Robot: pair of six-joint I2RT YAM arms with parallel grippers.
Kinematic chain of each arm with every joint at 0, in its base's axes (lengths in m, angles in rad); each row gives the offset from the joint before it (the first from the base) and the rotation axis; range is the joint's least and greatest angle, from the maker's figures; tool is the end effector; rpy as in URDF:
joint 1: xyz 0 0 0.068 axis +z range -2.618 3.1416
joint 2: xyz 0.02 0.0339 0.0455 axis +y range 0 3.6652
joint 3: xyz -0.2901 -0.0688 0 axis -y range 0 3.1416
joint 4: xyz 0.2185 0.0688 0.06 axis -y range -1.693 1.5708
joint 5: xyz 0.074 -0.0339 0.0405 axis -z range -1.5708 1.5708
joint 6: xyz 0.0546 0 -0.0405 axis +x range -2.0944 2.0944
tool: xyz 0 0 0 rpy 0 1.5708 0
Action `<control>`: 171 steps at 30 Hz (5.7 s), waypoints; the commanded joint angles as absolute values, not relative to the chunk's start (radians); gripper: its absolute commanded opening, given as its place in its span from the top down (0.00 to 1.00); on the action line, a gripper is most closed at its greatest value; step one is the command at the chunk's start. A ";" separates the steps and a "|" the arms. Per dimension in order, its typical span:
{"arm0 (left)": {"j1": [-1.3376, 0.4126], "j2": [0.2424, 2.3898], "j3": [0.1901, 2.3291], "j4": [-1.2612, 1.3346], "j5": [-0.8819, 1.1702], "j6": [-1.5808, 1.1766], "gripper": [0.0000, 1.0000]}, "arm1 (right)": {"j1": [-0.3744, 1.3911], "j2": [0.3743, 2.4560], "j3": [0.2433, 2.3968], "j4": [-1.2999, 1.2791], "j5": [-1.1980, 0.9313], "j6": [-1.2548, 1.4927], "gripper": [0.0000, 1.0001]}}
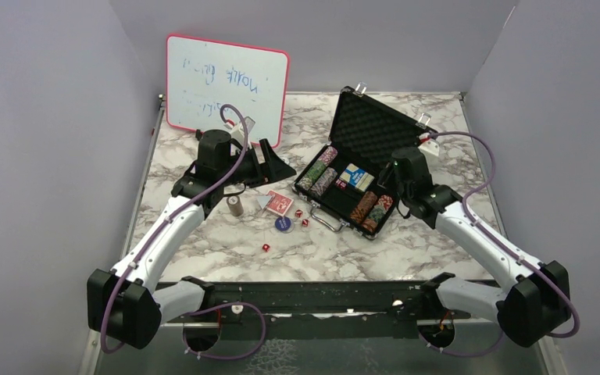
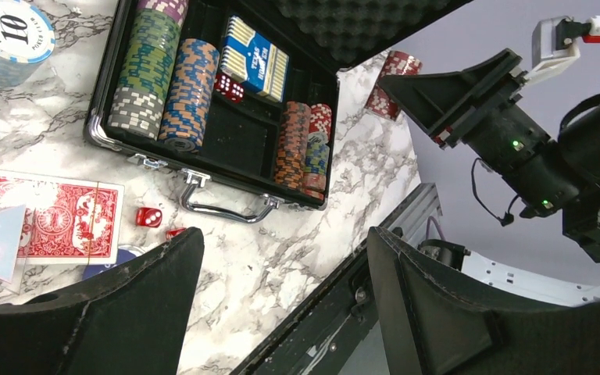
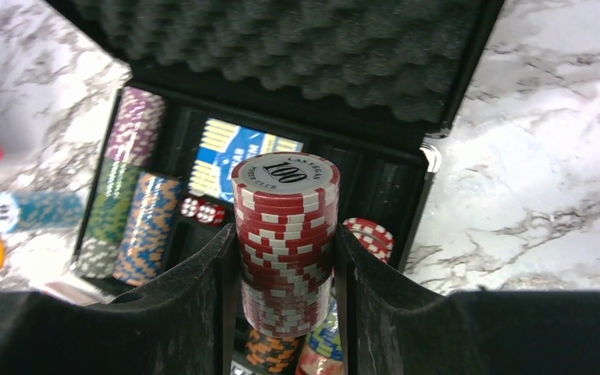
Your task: Pack up texas hold em set
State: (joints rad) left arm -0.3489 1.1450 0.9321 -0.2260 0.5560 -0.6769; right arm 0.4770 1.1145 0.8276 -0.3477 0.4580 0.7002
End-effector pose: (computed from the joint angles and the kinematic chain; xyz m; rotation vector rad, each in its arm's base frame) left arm 0.2114 -0.1076 0.3390 0.0330 2.1514 -1.1864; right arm 0.2045 0.0785 0.2967 0.4849 2.0813 0.1843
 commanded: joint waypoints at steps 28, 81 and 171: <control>-0.345 1.118 0.904 -0.217 0.578 -0.681 0.21 | 0.379 1.314 0.774 -0.241 0.646 0.761 0.85; -0.346 1.122 0.914 -0.220 0.569 -0.680 0.21 | 0.378 1.459 0.881 -0.475 0.437 0.916 0.80; -0.221 1.240 0.955 -0.524 0.129 -0.301 0.64 | 0.379 1.233 0.983 -0.266 -0.306 0.401 0.43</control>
